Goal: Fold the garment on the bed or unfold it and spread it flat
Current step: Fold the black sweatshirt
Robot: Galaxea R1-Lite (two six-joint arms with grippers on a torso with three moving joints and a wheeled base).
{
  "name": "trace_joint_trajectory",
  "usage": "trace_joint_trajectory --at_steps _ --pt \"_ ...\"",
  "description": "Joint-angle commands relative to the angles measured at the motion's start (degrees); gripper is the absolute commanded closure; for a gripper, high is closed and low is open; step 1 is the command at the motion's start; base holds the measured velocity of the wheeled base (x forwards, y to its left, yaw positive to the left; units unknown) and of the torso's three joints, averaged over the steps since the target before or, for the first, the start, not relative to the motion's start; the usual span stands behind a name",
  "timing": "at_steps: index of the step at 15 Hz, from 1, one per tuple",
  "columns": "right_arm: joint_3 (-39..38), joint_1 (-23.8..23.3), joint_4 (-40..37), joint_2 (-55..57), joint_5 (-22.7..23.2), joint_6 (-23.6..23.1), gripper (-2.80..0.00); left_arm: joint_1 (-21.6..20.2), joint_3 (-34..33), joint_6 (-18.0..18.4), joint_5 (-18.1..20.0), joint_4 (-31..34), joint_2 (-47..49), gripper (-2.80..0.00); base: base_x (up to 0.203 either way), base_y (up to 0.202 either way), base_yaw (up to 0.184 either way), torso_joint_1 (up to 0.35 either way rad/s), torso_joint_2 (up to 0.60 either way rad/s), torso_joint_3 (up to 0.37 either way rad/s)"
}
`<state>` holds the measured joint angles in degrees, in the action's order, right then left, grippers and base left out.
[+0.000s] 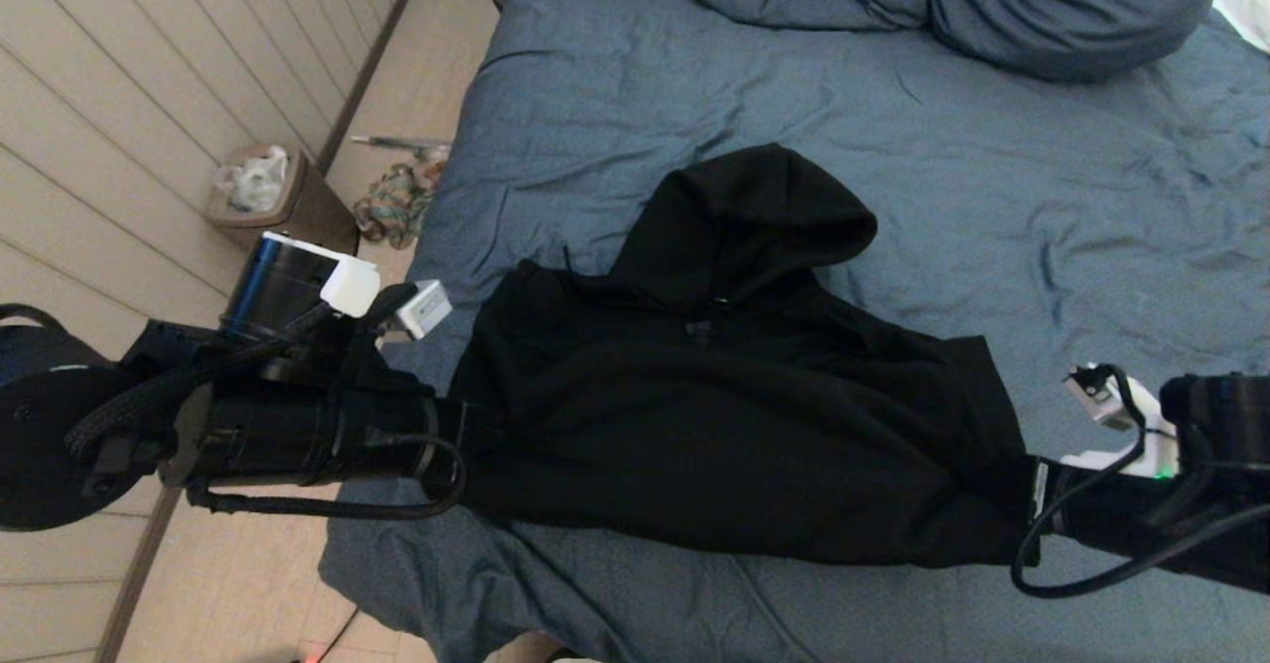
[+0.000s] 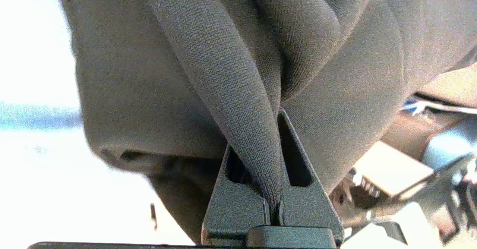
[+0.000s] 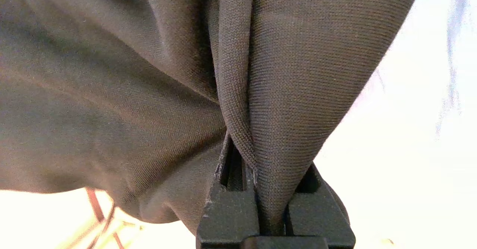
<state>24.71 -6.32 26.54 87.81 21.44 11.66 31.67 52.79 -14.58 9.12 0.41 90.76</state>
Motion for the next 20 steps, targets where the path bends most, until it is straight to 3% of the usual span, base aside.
trace_joint_trajectory --at_steps 1,6,7,8,9,12,17,19,20 --pt "-2.3 -0.7 0.2 -0.8 0.5 -0.8 0.0 0.1 -3.5 -0.1 0.1 0.0 -2.1 0.0 0.0 0.0 0.0 0.0 0.0 0.0" --pt "-4.5 -0.4 0.4 0.1 1.0 -1.3 0.0 1.3 -11.2 -0.4 1.9 -10.4 -0.7 0.0 0.0 0.0 0.0 0.0 0.0 0.0" --pt "-4.9 -0.3 0.5 0.2 1.1 -1.5 -2.8 1.7 -12.4 -0.4 1.8 -11.8 -0.4 0.0 0.0 0.0 0.0 0.0 0.0 0.0" --pt "-5.2 -0.2 0.7 0.5 1.1 -2.3 -2.8 2.0 -13.1 -0.4 1.8 -12.6 -0.2 0.0 0.0 0.0 0.0 0.0 0.0 0.0" --pt "-5.0 -0.2 0.7 0.5 1.2 -2.8 -2.8 2.0 -13.1 -0.5 1.8 -13.0 -0.1 -2.8 0.0 0.0 0.0 0.0 0.0 0.0" --pt "-4.0 -1.1 0.7 -0.5 2.1 -2.8 -2.8 1.0 -12.9 -0.6 1.1 -15.0 -1.6 -2.8 0.0 0.0 0.0 0.0 0.0 0.0" --pt "0.3 -10.5 0.4 -3.2 6.4 -2.4 -2.8 -10.6 -12.7 -0.5 1.9 -17.3 -4.7 -2.8 0.0 0.0 0.0 0.0 0.0 0.0" --pt "2.5 -15.1 0.0 -6.1 9.5 -2.3 -2.8 -14.5 -11.5 -1.1 4.1 -17.6 -5.5 -2.8 0.0 0.0 0.0 0.0 0.0 0.0" --pt "3.9 -17.2 -0.4 -8.2 10.4 -2.2 -2.8 -16.8 -10.0 -3.1 6.6 -17.2 -5.9 -2.8 0.0 0.0 0.0 0.0 0.0 0.0"
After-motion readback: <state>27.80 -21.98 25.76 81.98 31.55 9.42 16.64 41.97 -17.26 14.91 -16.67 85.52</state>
